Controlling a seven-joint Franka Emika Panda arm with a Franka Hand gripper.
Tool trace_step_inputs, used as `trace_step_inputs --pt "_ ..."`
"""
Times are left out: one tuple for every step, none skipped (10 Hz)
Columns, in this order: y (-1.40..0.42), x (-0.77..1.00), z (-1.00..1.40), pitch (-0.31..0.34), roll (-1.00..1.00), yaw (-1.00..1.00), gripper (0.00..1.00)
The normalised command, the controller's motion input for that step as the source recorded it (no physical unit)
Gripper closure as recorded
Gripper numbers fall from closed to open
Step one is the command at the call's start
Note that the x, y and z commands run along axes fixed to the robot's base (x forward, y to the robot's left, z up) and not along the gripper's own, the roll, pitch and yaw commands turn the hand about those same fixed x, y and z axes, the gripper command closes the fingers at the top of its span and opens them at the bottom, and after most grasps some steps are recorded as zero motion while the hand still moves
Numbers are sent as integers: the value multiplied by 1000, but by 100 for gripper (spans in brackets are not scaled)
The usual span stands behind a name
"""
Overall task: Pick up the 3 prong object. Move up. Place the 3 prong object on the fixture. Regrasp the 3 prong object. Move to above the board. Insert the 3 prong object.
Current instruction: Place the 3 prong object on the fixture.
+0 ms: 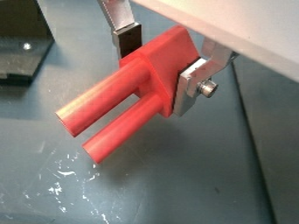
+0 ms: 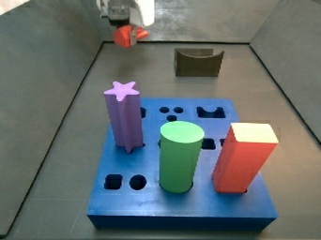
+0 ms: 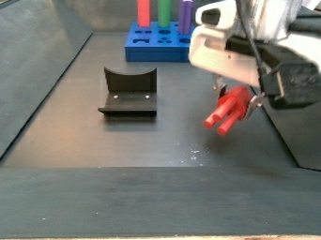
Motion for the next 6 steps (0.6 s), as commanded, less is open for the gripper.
trace_step_inputs --pt "0 0 1000 0 0 0 100" --pt "-4 -2 1000 8 1 13 100" --pt "-3 -13 1000 26 7 9 100" --pt "-1 -19 1000 34 19 2 100" --pt "3 -27 1000 41 40 -10 100" --pt "5 -32 1000 46 57 -17 100"
